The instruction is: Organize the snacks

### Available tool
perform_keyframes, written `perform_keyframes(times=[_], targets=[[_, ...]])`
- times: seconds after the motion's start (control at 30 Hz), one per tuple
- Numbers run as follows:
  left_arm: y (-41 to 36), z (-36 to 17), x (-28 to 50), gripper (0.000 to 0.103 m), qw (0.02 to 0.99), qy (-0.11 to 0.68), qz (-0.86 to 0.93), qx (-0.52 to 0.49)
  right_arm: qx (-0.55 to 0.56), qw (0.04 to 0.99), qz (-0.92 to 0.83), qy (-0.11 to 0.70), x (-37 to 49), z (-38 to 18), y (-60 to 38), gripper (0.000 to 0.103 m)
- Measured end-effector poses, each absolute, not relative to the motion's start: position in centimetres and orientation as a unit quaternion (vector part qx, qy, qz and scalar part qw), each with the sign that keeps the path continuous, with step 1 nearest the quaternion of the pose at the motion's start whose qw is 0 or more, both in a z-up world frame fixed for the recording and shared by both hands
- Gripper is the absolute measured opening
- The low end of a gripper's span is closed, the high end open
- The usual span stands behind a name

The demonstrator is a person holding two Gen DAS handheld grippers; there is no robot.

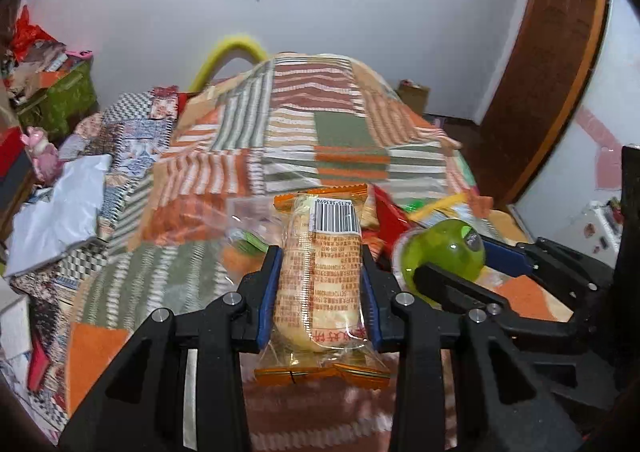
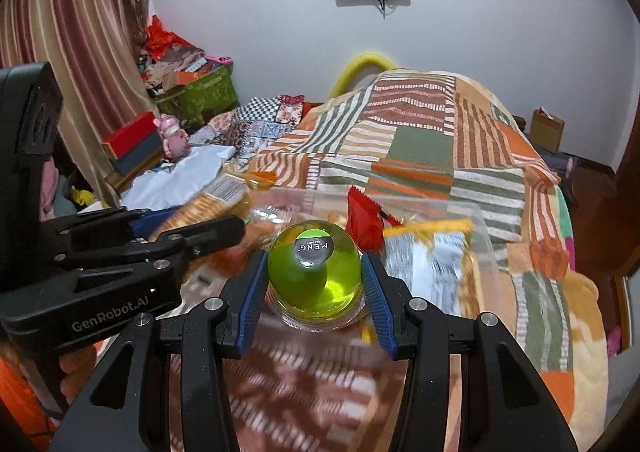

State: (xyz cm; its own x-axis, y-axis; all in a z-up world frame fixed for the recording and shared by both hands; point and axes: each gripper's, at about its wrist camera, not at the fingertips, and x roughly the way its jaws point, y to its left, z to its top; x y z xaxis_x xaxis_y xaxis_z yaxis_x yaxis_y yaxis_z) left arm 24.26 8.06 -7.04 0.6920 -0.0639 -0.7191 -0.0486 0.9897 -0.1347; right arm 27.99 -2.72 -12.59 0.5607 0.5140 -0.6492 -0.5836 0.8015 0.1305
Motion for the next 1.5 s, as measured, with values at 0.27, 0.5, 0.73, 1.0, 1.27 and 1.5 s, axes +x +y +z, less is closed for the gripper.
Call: perform_keyframes(times=[0.27,0.5,0.73,1.0,1.27,1.5], targets=[[9.5,-8.7,26.5,0.035,0.906,0.417,-0.003,-0.07,-0.057,0.871,0.315,0.373,30.2,-14.1,-1.3,0.044],[9.6,-9.1,26.8,0.04,0.903,0.422,-0.015,-0.079,-0.066,0.87,0.309,0.378,30.1,-14.1,-1.9,0.046],[9.2,-8.5,26.5,0.055,0.906,0.414,-0.02,-0.082,-0.057,0.869,0.316,0.378,29.9,-13.7,-3.1,0.049],[8.7,-7.6,25.2,0.06,0.914,0.4,-0.016,-0.068,-0.076,0.876,0.312,0.359,28.6,-13.9,-3.6,0.042],[8.6,-6.9,23.6,0.06,0.919,0.387,-0.022,-0.07,-0.084,0.878,0.308,0.356,28.5,-13.8,-2.8,0.038],[8.4,-6.9,22.5,0.06,0.92,0.382,-0.025,-0.078,-0.071,0.887,0.304,0.341,27.2,-12.1,-4.3,0.042]])
